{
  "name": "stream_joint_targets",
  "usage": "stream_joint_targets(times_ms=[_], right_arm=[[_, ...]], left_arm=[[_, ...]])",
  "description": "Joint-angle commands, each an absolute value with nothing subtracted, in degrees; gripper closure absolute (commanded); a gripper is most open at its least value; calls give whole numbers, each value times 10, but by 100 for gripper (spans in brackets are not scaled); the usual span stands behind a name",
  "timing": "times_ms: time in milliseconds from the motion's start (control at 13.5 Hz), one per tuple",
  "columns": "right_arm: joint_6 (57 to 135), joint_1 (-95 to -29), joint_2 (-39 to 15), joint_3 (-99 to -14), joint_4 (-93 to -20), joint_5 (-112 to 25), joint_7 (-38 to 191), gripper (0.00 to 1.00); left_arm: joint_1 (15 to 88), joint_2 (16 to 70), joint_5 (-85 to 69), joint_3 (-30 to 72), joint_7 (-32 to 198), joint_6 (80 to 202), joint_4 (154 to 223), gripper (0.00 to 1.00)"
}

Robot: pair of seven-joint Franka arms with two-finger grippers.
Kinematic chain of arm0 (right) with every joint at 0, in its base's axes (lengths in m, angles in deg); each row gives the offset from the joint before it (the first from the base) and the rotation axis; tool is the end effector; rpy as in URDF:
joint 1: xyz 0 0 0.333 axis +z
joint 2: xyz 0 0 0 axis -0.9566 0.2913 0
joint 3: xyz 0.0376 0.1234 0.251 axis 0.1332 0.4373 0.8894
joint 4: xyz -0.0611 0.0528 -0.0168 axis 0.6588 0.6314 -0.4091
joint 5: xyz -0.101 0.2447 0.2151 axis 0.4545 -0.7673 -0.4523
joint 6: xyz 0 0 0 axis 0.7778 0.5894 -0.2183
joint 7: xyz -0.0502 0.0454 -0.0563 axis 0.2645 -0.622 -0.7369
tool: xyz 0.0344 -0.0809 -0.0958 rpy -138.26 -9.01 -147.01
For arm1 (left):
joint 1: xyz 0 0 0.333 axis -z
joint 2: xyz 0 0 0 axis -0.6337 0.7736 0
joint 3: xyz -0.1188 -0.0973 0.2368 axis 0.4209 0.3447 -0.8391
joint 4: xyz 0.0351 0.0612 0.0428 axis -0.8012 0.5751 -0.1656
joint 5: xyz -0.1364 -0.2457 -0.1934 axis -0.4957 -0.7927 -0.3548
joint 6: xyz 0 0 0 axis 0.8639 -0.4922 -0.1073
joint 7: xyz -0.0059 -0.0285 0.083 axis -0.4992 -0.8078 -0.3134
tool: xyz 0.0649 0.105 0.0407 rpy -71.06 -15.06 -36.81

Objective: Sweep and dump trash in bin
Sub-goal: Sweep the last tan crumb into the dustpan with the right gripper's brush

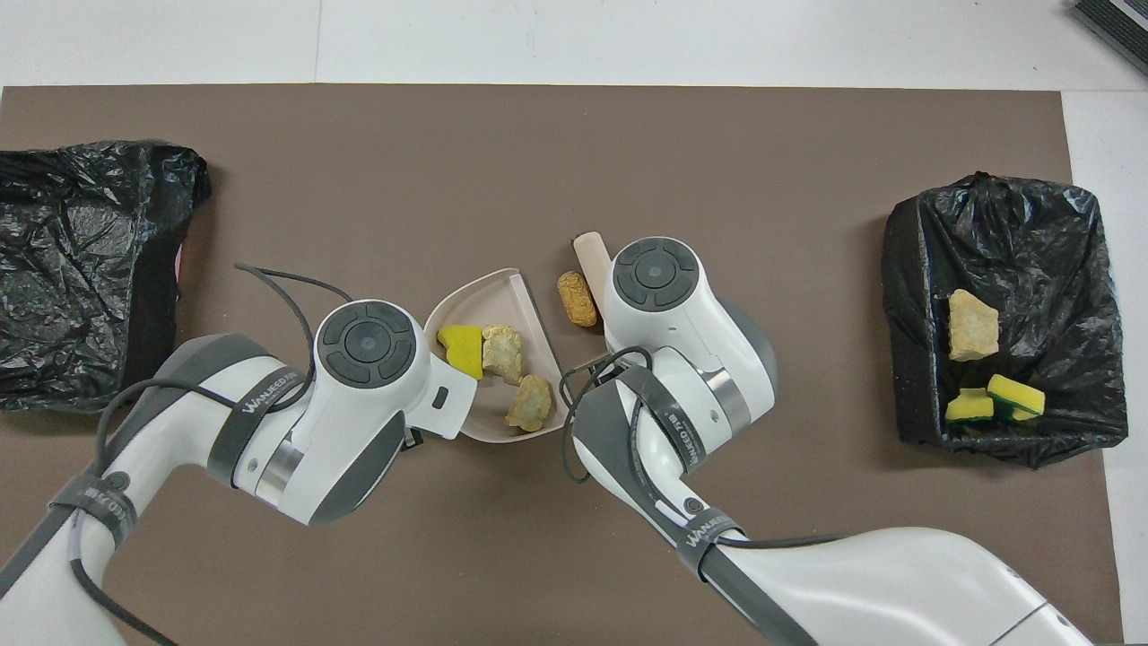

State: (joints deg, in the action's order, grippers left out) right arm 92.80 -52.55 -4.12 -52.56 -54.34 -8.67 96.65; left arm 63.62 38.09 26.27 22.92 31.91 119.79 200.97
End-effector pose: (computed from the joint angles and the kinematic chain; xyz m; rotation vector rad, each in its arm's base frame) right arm 0.4913 0.2860 0.2988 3.0209 0.5617 -0.2561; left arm 0.4310 -0.2294 0.3332 -2.4594 1.7310 0.2579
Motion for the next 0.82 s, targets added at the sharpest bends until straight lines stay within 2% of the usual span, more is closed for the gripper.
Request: stream_joint_targets(times_ms=[0, 222, 445, 742], right_arm=[[936, -523, -44, -517, -555, -88, 969, 100], [939, -518, -51, -477, -562, -158, 1002, 100], [928, -509, -63, -444, -568, -166, 1020, 100], [821, -522, -133, -439, -612, -166, 1014, 100]], left_arm=[[631, 374, 266, 231, 330, 1213, 2021, 100], [632, 373, 265, 231, 329, 1213, 2023, 100], [638, 372, 265, 231, 328, 1212, 2023, 100], [632, 372, 266, 231, 309, 1212, 2023, 100]])
